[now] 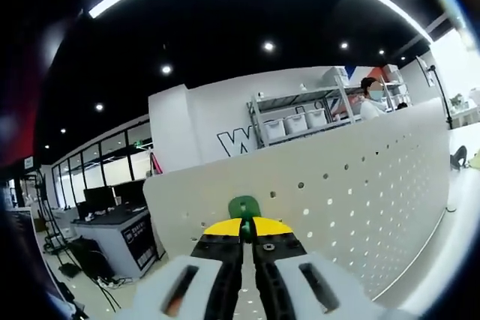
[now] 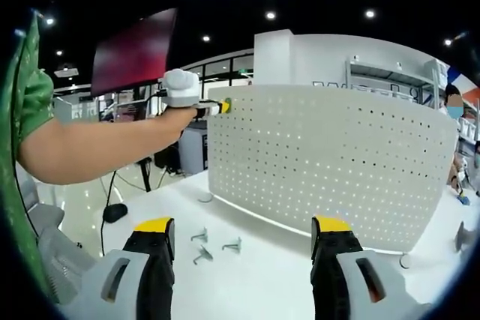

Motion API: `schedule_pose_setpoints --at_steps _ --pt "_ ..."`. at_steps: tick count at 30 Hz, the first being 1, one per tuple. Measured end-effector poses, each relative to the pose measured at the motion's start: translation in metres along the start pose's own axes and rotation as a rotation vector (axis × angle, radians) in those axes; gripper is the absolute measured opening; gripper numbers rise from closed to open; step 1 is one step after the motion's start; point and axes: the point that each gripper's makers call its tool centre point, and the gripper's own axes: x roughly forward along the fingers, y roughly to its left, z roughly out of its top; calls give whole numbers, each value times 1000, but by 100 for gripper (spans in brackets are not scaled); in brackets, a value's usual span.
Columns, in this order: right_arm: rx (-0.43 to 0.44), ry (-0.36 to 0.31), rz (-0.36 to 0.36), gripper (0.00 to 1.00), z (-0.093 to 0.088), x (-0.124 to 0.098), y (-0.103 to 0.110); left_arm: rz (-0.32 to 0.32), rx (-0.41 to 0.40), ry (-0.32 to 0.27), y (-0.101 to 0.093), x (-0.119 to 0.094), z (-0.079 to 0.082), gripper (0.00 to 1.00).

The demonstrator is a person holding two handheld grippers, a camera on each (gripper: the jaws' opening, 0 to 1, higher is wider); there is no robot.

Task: Insert the hook assembly into the mounting plate slot until the hook locks in place.

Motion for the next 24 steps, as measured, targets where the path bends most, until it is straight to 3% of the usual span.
schedule_pose_setpoints --at_steps 5,24 --pt "-1 4 2 76 -1 1 0 -2 35 -6 0 1 0 4" --pt "1 3 3 75 -1 0 2 -1 -36 -7 3 -1 2 8"
